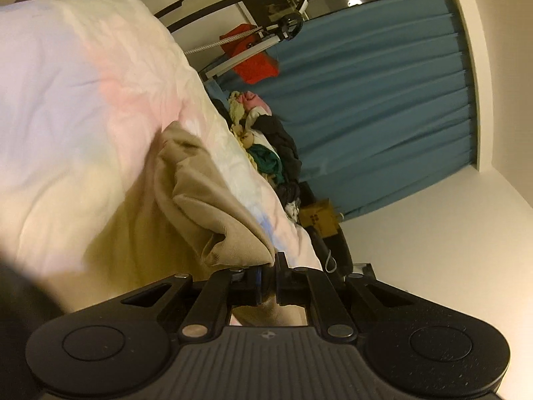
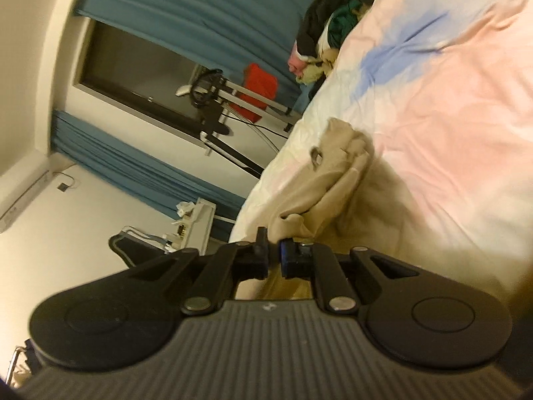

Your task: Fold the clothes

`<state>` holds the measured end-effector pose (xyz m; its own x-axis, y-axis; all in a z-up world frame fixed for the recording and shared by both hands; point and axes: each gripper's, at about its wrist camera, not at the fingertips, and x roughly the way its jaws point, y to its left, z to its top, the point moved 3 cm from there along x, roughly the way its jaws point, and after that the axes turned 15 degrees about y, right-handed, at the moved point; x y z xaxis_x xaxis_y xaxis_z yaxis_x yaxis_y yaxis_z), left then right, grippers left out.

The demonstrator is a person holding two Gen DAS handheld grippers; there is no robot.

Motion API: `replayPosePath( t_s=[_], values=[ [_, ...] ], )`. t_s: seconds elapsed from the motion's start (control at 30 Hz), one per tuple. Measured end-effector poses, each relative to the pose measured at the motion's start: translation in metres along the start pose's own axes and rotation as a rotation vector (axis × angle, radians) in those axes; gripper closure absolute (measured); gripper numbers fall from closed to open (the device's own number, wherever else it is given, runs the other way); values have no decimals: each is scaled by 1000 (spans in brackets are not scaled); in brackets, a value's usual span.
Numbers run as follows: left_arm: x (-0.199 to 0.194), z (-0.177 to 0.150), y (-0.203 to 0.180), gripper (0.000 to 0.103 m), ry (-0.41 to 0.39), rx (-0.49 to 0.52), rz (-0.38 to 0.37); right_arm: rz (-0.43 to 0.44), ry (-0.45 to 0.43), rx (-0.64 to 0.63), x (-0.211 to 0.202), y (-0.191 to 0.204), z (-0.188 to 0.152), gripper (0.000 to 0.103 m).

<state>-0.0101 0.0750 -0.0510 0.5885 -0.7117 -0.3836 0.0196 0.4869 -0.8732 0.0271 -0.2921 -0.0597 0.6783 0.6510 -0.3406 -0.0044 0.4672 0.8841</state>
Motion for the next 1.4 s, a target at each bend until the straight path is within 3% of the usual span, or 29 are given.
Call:
replayPosePath(
  t_s=[0.13, 0.27, 0.4, 0.53, 0.73, 0.93, 1.1, 1.13, 1.17, 1.2, 1.23, 1.27, 1.3, 1.33, 1.37, 1.4],
  values=[
    [-8, -21, 3, 96, 30, -55, 22, -28, -66, -4, -47, 5, -30, 93],
    [-1, -24, 13, 95, 65, -110, 64, -84, -43, 55, -47, -14, -34, 93],
    [24, 13, 11, 95, 64, -154, 107, -93, -29, 121, -21, -23, -8, 93],
    [61, 68, -3, 94, 32, -149, 173, -95, -36, 171, 15, -14, 33, 93],
    [124, 144, 4, 92, 61, -116, 283, -164, -4, 221, 92, -11, 97, 92],
    [174, 174, 40, 92, 101, -79, 370, -255, 82, 230, 158, -52, 129, 91],
    [174, 168, 44, 90, 98, 37, 339, -248, 141, 191, 169, -69, 131, 90],
    [173, 166, 42, 86, 94, 58, 333, -244, 147, 177, 167, -68, 130, 90],
    [171, 163, 39, 74, 91, 82, 328, -243, 153, 145, 164, -63, 129, 89],
    [169, 160, 33, 64, 88, 111, 327, -242, 159, 112, 162, -58, 128, 86],
    [167, 157, 26, 48, 84, 148, 332, -241, 165, 80, 159, -53, 127, 81],
    [165, 152, 19, 36, 79, 193, 340, -236, 165, 38, 154, -47, 124, 62],
    [162, 147, 10, 33, 73, 247, 351, -225, 161, 1, 149, -41, 120, 31],
    [159, 140, 2, 25, 70, 310, 364, -212, 157, -29, 144, -34, 114, 18],
    [157, 133, -5, 21, 71, 364, 381, -209, 155, -48, 140, -28, 109, 11],
    [156, 125, -12, 20, 71, 413, 405, -198, 165, -83, 137, -21, 105, 11]
  ],
)
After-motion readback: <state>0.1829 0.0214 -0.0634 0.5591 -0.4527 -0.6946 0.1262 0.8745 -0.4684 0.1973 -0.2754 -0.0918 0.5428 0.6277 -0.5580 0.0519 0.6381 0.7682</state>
